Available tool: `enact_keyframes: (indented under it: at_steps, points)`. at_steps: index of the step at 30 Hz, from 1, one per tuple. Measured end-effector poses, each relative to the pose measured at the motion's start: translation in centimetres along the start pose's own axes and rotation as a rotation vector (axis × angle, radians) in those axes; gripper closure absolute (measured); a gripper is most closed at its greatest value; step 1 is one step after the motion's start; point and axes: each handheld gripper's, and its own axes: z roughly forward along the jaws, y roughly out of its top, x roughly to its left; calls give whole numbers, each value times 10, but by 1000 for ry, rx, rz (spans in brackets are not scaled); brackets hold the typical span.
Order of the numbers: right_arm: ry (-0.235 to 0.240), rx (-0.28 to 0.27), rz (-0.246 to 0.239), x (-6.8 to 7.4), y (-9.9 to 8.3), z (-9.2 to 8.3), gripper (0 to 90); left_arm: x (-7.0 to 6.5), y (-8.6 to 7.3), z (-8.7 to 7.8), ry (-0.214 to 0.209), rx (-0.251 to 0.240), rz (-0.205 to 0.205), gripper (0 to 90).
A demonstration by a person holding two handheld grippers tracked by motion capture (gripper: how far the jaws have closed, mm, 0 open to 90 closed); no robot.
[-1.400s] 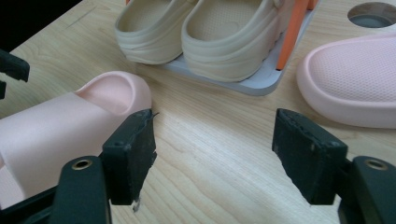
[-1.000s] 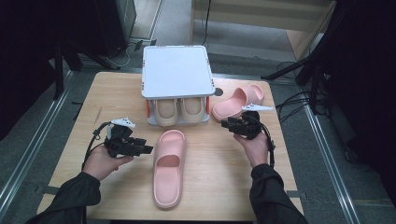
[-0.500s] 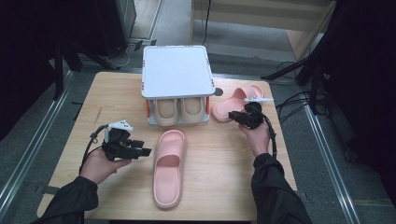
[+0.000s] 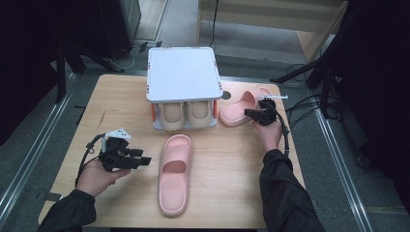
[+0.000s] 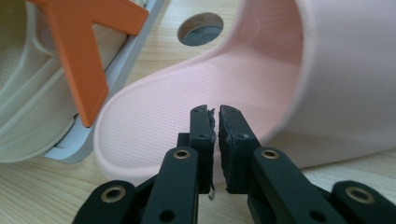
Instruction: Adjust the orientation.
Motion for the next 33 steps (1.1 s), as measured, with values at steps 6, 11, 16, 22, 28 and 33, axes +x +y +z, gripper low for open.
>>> enact_keyframes:
  at_steps: [6, 11, 16, 22, 28, 33]
  points:
    - [-3, 5, 16, -6, 0, -2, 847, -1, -2, 1, -2, 7, 4, 458]
    - [-25, 16, 13, -11, -1, -8, 846, 0, -2, 1, -3, 5, 5, 459]
    - [-28, 6, 30, -21, -5, -15, 846, 1, 3, -1, -12, -19, -5, 460]
    - [-48, 2, 47, -31, -8, -23, 839, 2, 4, 2, -16, -4, 10, 460]
    - [-47, -9, 57, -37, -8, -32, 781, 2, 7, 4, -21, -4, 12, 459]
    - [-65, -34, 55, -38, -6, -42, 648, 2, 8, 4, -23, -6, 9, 457]
